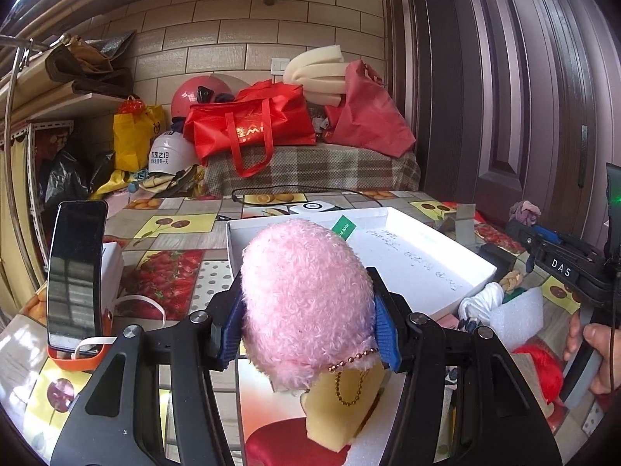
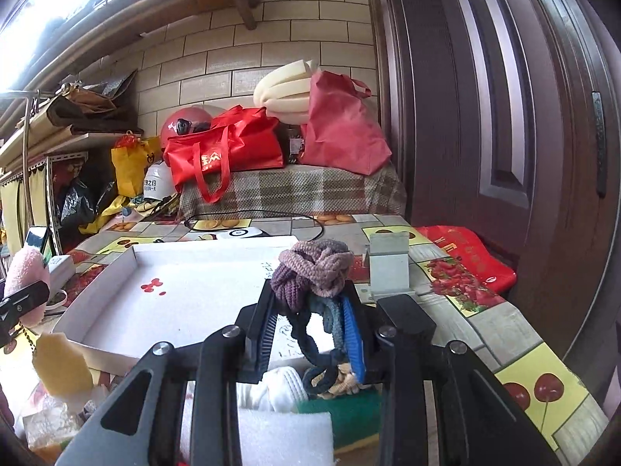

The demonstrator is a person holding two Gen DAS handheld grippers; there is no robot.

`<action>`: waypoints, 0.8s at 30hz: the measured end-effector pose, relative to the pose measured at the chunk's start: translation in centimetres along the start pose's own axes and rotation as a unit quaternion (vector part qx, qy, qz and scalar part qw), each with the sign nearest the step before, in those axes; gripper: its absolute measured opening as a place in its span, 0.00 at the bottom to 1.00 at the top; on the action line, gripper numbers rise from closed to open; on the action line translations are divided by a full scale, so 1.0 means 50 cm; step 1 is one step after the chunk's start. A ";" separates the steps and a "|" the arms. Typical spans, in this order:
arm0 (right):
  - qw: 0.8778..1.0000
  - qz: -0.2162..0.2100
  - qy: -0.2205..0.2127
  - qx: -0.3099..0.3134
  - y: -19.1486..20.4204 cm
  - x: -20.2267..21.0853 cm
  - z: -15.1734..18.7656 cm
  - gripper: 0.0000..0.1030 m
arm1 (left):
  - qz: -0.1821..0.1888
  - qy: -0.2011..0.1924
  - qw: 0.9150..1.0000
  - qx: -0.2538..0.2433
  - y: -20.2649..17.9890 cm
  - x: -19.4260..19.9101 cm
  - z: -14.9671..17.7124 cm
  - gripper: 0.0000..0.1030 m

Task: Organize soft objects
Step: 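Carry the pink ball and hair ties into the white box while both tools open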

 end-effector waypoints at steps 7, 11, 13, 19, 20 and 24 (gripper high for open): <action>1.000 -0.022 0.003 0.001 0.036 -0.045 -0.010 0.32 | -0.017 -0.005 1.000 -0.007 -0.026 -0.059 -0.023 0.55; 0.999 -0.041 0.009 0.008 0.067 -0.064 -0.013 0.32 | -0.027 0.000 1.000 -0.001 -0.032 -0.095 -0.033 0.55; 0.998 -0.052 0.016 0.014 0.085 -0.077 -0.014 0.32 | -0.028 0.012 1.000 0.002 -0.032 -0.112 -0.034 0.55; 0.995 -0.083 0.058 0.022 0.124 -0.120 -0.011 0.32 | -0.025 0.089 0.996 0.009 -0.025 -0.171 -0.023 0.55; 0.994 -0.087 0.067 0.021 0.129 -0.128 -0.010 0.32 | -0.023 0.102 0.994 0.010 -0.026 -0.182 -0.020 0.55; 0.991 -0.095 0.091 0.035 0.154 -0.147 -0.002 0.32 | -0.021 0.134 0.991 0.017 -0.023 -0.204 -0.009 0.55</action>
Point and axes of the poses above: each gripper's, at about its wrist camera, not at the fingertips, and x roughly against the way its jaws point, y to its left, z to its underside, the point moved 3 cm from there along -x, roughly the way its jaws point, and after that the axes turned 5 degrees about -z, right-handed, at the moved point
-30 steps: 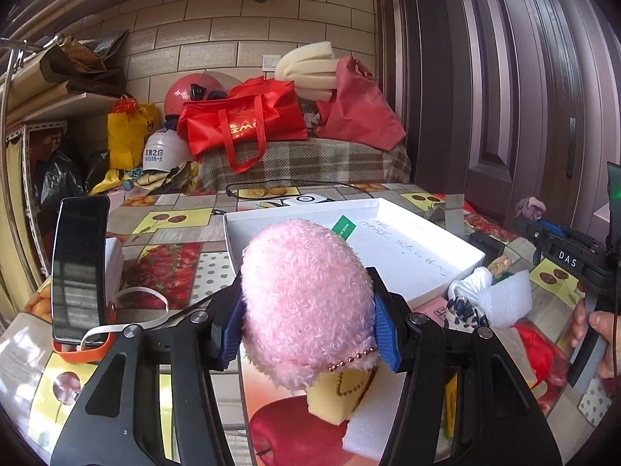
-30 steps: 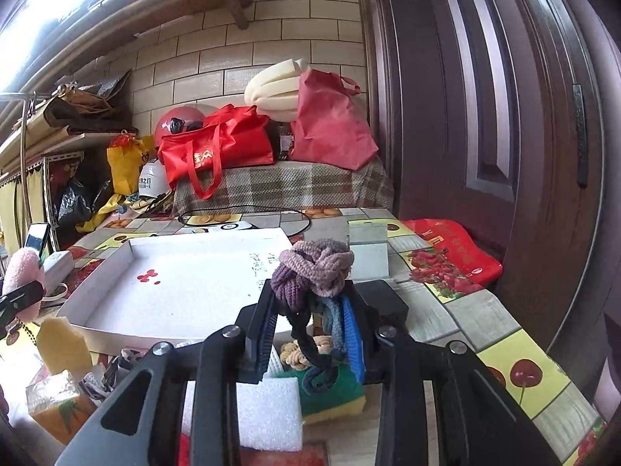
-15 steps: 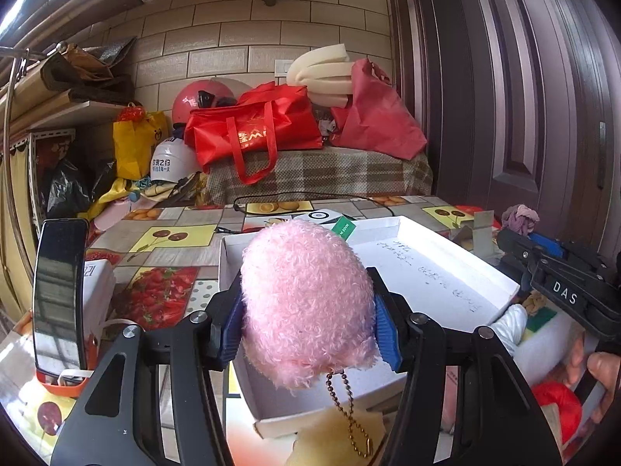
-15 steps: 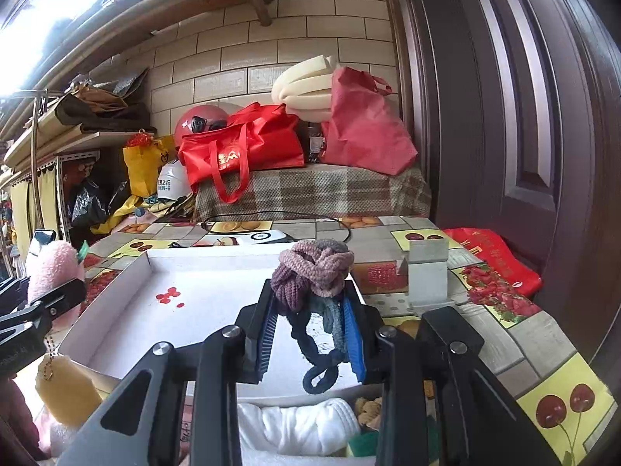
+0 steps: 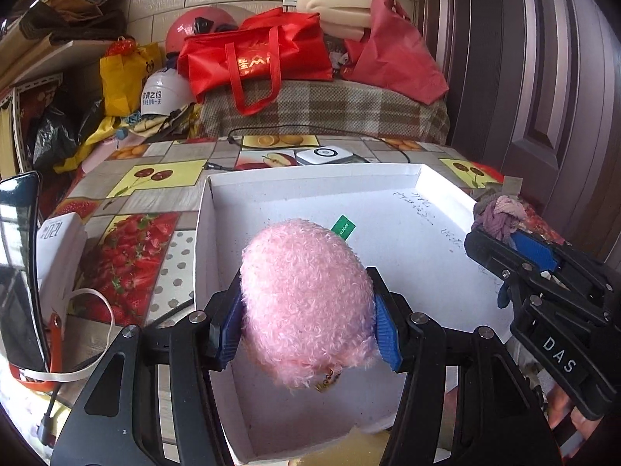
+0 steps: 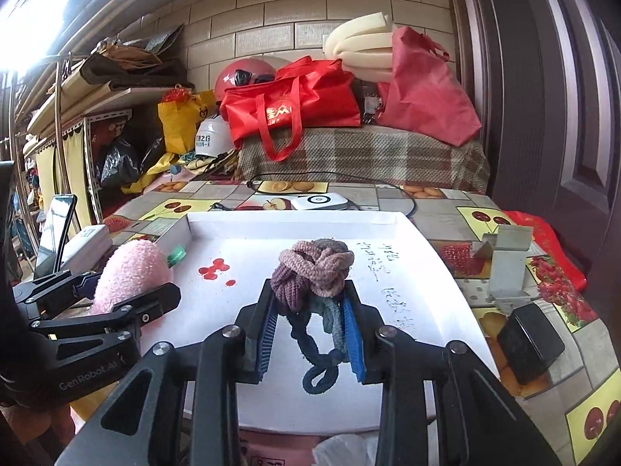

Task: Organize soft objects
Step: 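Carry the pink ball and hair ties into the white box while both tools open, then withdraw both tools from the box back toward the spilled items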

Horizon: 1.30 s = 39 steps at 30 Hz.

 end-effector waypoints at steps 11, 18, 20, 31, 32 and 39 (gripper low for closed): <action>1.000 0.019 -0.003 -0.020 -0.017 0.005 -0.001 0.80 | -0.026 -0.041 0.998 0.038 0.027 0.035 -0.001 0.90; 0.999 0.033 -0.021 -0.031 -0.023 0.017 -0.005 0.81 | -0.033 -0.072 0.997 0.017 0.012 0.057 -0.004 1.00; 0.998 0.038 -0.027 -0.031 -0.023 0.021 -0.006 0.81 | -0.030 -0.073 0.997 0.018 0.012 0.058 -0.004 1.00; 0.995 0.065 -0.062 -0.048 -0.037 0.046 -0.006 1.00 | -0.006 -0.102 0.995 0.016 0.012 0.081 -0.002 1.00; 0.994 0.070 -0.066 -0.045 -0.034 0.050 -0.006 1.00 | -0.003 -0.106 0.994 0.016 0.012 0.084 -0.001 1.00; 0.994 0.072 -0.071 -0.040 -0.030 0.058 -0.005 1.00 | 0.009 -0.128 0.992 0.010 0.006 0.102 0.001 1.00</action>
Point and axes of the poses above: each gripper's, at about its wrist camera, not at the fingertips, and x roughly against the way its jaws point, y to its left, z to its underside, the point moved 3 cm from there along -x, roughly the way its jaws point, and after that the axes turned 5 degrees about -z, right-handed, at the moved point
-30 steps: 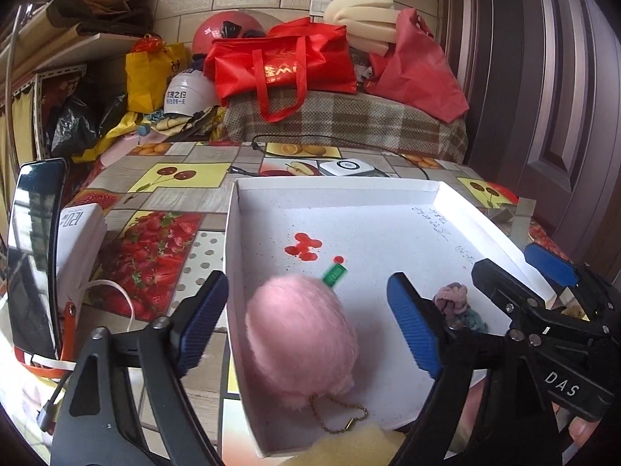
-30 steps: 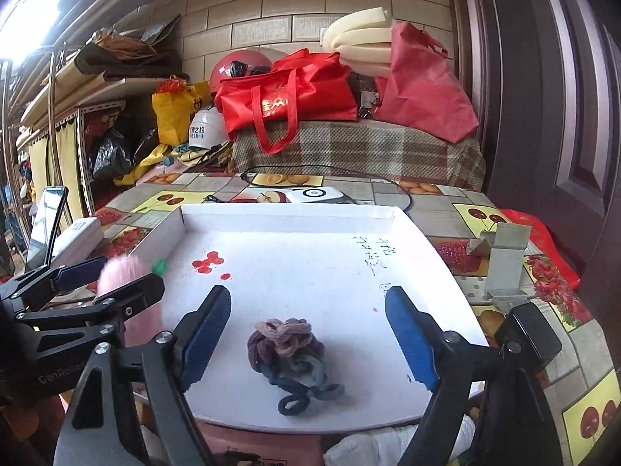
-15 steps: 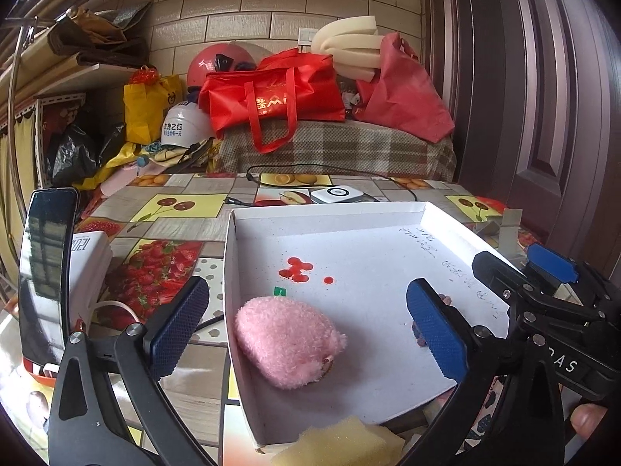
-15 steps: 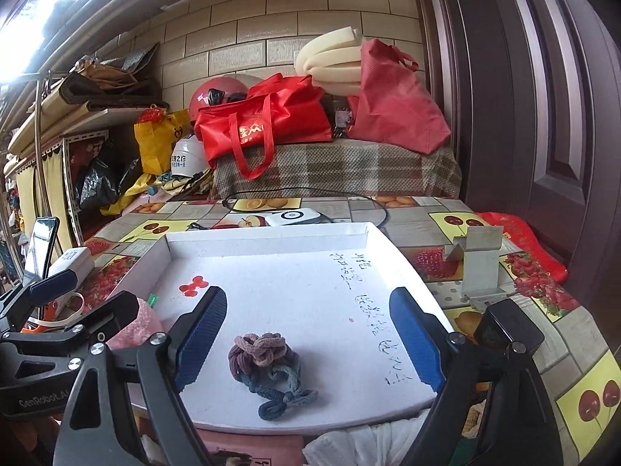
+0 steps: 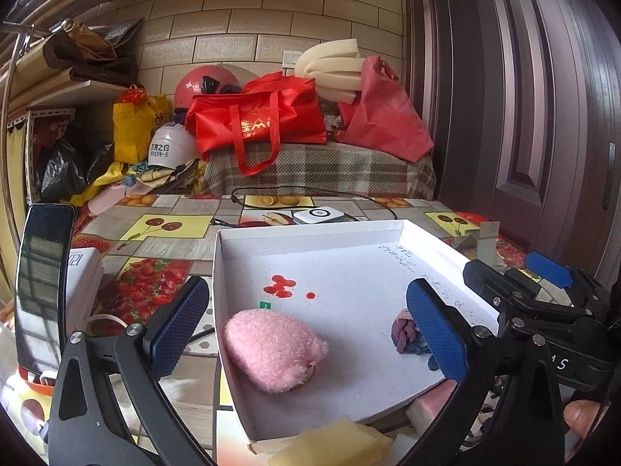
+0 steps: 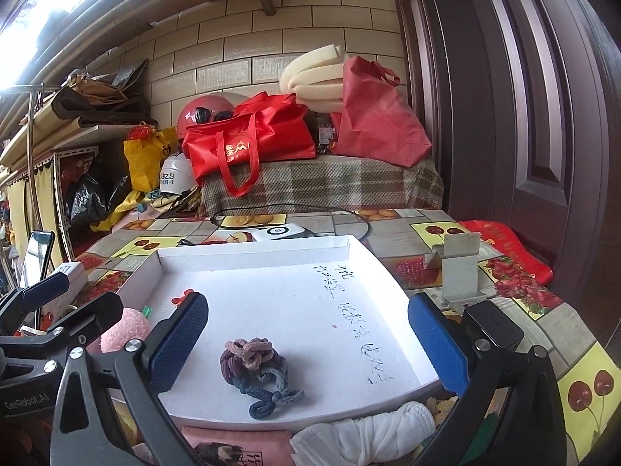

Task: Organize soft objects
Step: 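Withdraw both tools from the box back toward the spilled items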

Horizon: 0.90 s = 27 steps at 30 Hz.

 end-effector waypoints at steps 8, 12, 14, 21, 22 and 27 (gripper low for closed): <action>1.000 0.012 0.000 -0.022 -0.026 0.028 0.009 1.00 | 0.026 -0.008 1.000 0.010 0.011 0.038 0.008 1.00; 0.999 0.016 0.005 -0.048 -0.058 0.045 0.016 1.00 | 0.051 0.007 0.998 0.042 0.041 0.054 0.017 1.00; 0.998 0.018 0.009 -0.063 -0.072 0.052 0.022 1.00 | 0.062 0.018 0.996 0.057 0.056 0.061 0.023 1.00; 0.991 0.019 0.023 -0.127 -0.130 0.074 0.042 1.00 | 0.079 0.037 0.994 0.073 0.076 0.094 0.041 1.00; 0.990 0.019 0.025 -0.135 -0.137 0.077 0.045 1.00 | 0.080 0.038 0.994 0.068 0.073 0.100 0.043 1.00; 0.986 0.023 0.043 -0.158 -0.163 0.100 0.063 1.00 | 0.094 0.036 0.995 0.024 0.043 0.127 0.049 1.00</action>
Point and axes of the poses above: each gripper's, at about its wrist camera, not at the fingertips, and x roughly against the way its jaws point, y to its left, z to its underside, the point moved 3 cm from there along -x, roughly the way its jaws point, and after that the axes turned 5 degrees about -z, right-handed, at the moved point
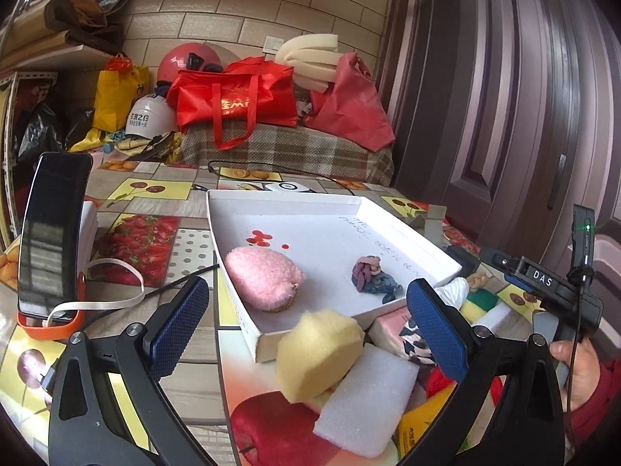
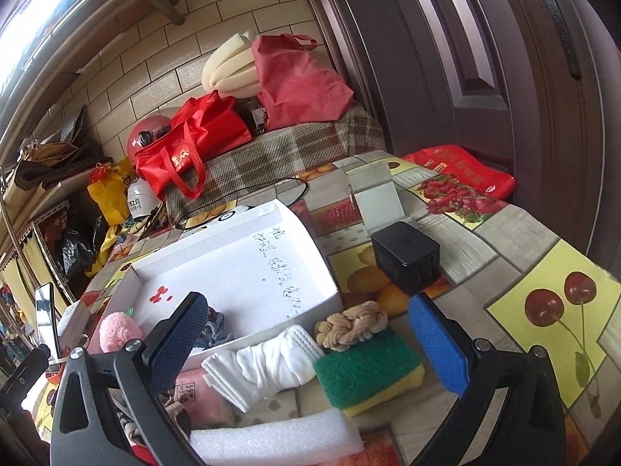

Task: Organize soft objects
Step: 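Withdraw both tools from the box back toward the spilled items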

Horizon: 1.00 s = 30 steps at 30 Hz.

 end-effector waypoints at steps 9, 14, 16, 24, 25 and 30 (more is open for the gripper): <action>0.999 -0.002 0.033 -0.003 -0.029 0.047 0.028 1.00 | 0.037 -0.003 0.997 -0.075 -0.063 0.067 0.031 1.00; 0.998 -0.013 0.056 0.006 -0.020 0.054 0.041 1.00 | 0.090 0.014 0.991 -0.100 -0.094 0.099 0.050 1.00; 0.997 -0.021 0.072 0.024 -0.002 0.051 0.051 1.00 | 0.104 0.020 0.989 -0.108 -0.104 0.107 0.055 1.00; 0.987 -0.028 0.099 0.121 0.075 0.035 0.074 1.00 | 0.117 0.064 0.981 -0.138 -0.136 0.089 0.074 0.94; 0.986 -0.026 0.107 0.126 0.077 0.029 0.076 1.00 | 0.115 0.072 0.980 -0.144 -0.141 0.084 0.077 0.91; 0.980 -0.019 0.143 0.134 0.079 0.000 0.087 1.00 | 0.103 0.107 0.975 -0.162 -0.155 0.057 0.091 0.81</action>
Point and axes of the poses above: each gripper's, at about its wrist camera, not at the fingertips, and x roughly against the way its jaws point, y to its left, z to its underside, the point moved 3 cm from there along -x, roughly the way its jaws point, and after that the axes turned 5 degrees about -z, right-handed, at the moved point
